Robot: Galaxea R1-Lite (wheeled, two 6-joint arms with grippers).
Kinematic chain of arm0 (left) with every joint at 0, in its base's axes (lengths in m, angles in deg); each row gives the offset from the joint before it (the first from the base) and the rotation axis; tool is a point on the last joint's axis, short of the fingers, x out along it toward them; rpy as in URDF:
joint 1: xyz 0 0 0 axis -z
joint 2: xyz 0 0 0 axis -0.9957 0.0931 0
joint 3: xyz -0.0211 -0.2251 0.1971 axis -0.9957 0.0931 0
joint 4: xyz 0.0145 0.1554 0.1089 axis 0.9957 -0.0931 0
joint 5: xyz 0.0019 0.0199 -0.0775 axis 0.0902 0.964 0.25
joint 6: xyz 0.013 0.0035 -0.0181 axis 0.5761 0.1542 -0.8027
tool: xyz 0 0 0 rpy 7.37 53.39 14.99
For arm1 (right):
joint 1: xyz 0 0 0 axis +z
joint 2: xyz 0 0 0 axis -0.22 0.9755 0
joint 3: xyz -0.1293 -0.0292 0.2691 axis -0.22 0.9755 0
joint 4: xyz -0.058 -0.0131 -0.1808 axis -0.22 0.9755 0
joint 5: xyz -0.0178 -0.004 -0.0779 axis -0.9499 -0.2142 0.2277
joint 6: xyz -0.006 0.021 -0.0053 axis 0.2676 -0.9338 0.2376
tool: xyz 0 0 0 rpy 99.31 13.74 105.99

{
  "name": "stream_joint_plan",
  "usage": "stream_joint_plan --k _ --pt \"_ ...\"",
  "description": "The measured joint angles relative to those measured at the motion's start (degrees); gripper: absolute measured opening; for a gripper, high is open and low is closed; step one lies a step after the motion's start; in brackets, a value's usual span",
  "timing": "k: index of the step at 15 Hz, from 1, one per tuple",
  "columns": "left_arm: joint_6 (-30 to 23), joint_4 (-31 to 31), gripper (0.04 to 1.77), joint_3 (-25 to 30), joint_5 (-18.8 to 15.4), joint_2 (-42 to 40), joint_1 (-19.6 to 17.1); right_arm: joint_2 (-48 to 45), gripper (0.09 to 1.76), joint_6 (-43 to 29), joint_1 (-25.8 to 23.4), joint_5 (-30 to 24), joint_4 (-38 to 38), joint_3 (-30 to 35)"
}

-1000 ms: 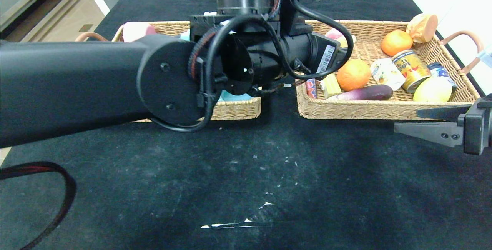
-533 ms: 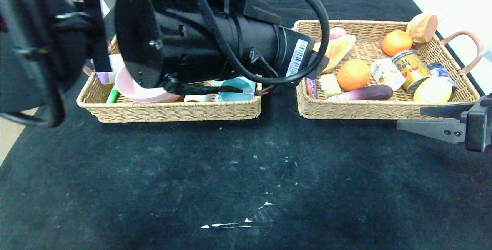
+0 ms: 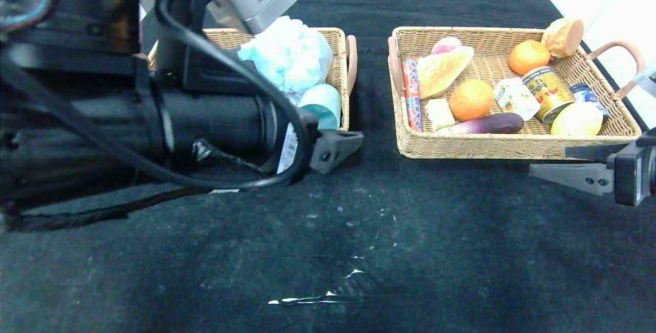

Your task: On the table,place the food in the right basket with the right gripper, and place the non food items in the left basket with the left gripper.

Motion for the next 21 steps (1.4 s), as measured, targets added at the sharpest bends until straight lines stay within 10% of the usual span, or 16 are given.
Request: stream_joint_plan --k 12,17,21 --pt "-3.17 -10.34 1.71 21.05 7.74 -32.39 -10.67 -18.6 1.7 -3.06 -0.52 15.15 1.9 9.55" --pt "4.47 -15.3 1.71 23.74 6.25 -47.1 -24.81 -35.72 1.7 -3.45 -0.52 18.82 11.97 12.98" --pt "5.55 -16.48 1.71 25.14 -1.35 -57.86 -35.21 -49.29 1.7 -3.33 -1.96 19.35 21.78 13.63"
